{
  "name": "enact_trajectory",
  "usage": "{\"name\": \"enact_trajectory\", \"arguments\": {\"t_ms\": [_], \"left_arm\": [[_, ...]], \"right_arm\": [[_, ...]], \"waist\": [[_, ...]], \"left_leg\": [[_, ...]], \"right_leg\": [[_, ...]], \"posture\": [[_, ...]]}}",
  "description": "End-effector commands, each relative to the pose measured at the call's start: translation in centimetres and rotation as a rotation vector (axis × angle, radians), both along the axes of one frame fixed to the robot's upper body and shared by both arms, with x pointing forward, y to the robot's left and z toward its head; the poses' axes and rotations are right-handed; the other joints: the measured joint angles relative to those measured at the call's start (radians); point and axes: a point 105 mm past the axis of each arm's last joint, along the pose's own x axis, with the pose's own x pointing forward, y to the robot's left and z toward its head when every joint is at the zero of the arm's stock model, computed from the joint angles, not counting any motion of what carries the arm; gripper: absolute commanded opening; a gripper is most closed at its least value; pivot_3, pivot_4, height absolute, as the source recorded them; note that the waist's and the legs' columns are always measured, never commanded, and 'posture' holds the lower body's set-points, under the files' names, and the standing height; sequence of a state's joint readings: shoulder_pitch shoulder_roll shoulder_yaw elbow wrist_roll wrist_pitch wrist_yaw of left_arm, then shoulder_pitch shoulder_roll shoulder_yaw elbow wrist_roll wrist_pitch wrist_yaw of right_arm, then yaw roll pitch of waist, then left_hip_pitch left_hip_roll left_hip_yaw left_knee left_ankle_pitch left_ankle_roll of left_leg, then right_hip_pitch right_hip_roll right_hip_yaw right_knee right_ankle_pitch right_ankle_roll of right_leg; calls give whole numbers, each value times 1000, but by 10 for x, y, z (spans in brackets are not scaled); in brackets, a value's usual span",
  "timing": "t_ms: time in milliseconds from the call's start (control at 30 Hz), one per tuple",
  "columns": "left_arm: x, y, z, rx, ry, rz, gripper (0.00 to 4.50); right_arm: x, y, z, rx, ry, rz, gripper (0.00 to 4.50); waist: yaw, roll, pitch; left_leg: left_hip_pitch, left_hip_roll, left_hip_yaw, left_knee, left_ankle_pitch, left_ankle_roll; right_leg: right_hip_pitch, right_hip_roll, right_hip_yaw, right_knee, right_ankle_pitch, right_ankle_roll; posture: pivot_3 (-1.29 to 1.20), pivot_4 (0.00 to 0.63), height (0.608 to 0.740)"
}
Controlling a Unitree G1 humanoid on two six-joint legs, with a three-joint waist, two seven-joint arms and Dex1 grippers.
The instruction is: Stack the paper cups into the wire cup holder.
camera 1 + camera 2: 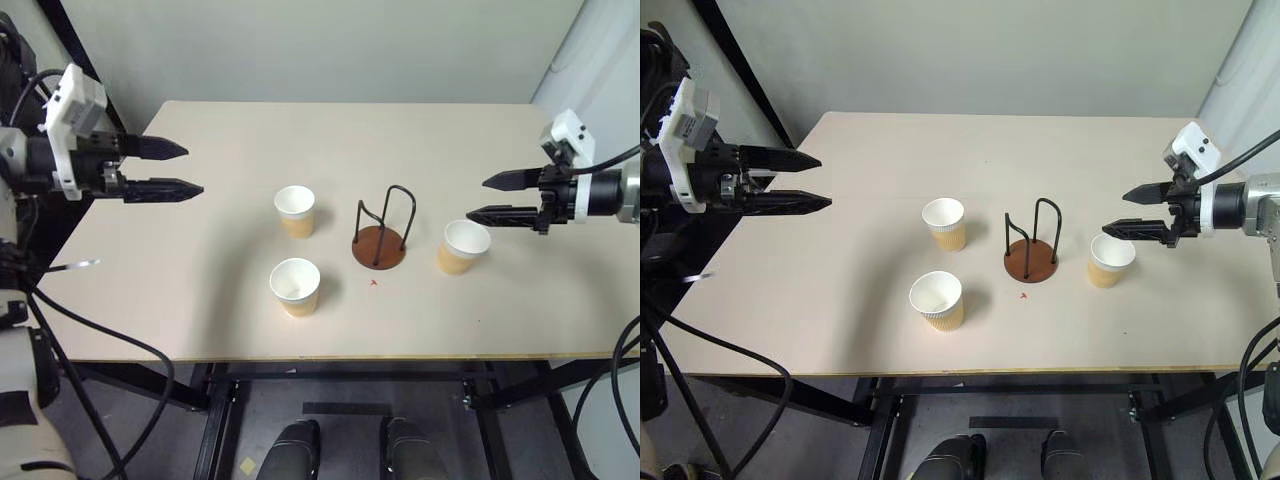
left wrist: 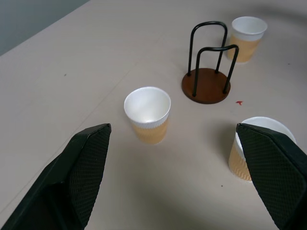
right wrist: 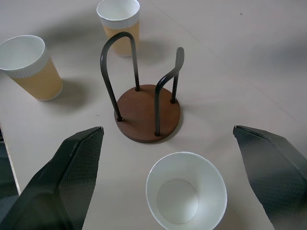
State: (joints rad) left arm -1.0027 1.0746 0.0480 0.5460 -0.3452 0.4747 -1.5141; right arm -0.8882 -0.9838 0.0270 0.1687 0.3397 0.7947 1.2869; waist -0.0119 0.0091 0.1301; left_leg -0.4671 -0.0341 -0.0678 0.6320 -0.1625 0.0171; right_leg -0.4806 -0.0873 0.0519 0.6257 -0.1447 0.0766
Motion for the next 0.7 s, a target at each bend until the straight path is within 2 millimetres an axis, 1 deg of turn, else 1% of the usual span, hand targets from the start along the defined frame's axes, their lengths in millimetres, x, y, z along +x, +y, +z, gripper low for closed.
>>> {"name": "enact_trajectory", "arguments": {"t_ms": [33, 67, 133, 200, 267, 367, 467, 567, 700], "left_arm": [[0, 8, 23, -25, -110, 51, 4500], [3, 8, 25, -41, -124, 58, 4500], [6, 3, 23, -52, -127, 45, 4500], [7, -6, 19, -43, -121, 7, 4500], [6, -14, 20, -34, -120, -26, 4500], [1, -24, 24, -30, -97, -92, 4500], [-7, -33, 21, 8, -60, -175, 4500], [-21, -43, 20, 30, -37, -257, 4500], [-28, -48, 18, 57, -23, -279, 4500]], "right_arm": [[-3, 6, 14, -6, -45, 26, 4491], [-3, 6, 14, -7, -47, 27, 4491], [-5, 7, 13, -8, -48, 26, 4491], [-7, 8, 13, -3, -48, 29, 4491], [-8, 10, 13, 1, -43, 34, 4491], [-13, 21, 8, -2, -17, 78, 4491], [-13, 26, 7, 7, 1, 95, 4491], [-8, 36, -4, -6, 38, 116, 4491], [7, 36, -16, -45, 66, 109, 4491]], "waist": [[0, 0, 0], [0, 0, 0], [0, 0, 0], [0, 0, 0], [1, 0, 0], [1, 0, 0], [1, 0, 0], [-1, 0, 0], [-4, 0, 0]], "left_leg": [[0, 0, 0, 0, 0, 0], [0, 0, 0, 1, 0, 0], [-1, 0, 0, 1, 0, 0], [0, -1, 0, 2, 0, 0], [-1, -1, -1, 4, 0, 0], [-2, -1, -1, 6, 0, 1], [-3, -1, -1, 7, 0, 2], [-3, -1, -1, 7, 0, 2], [-2, -1, -1, 8, 0, 2]], "right_leg": [[0, 0, 0, 0, 0, 0], [0, 0, 0, 0, 0, 0], [0, 0, 0, 0, 0, 0], [1, 0, 0, 1, 0, 0], [1, 0, 0, 1, 0, 0], [1, 0, 0, 1, 0, 0], [1, 0, 0, 1, 0, 0], [1, 0, -1, 1, 0, 0], [1, 0, -1, 2, 1, 0]], "posture": [[0, 150, 740], [0, 150, 740], [0, 150, 740], [0, 150, 740], [0, 150, 740], [0, 150, 740], [0, 150, 740], [0, 150, 740], [0, 150, 740]]}}
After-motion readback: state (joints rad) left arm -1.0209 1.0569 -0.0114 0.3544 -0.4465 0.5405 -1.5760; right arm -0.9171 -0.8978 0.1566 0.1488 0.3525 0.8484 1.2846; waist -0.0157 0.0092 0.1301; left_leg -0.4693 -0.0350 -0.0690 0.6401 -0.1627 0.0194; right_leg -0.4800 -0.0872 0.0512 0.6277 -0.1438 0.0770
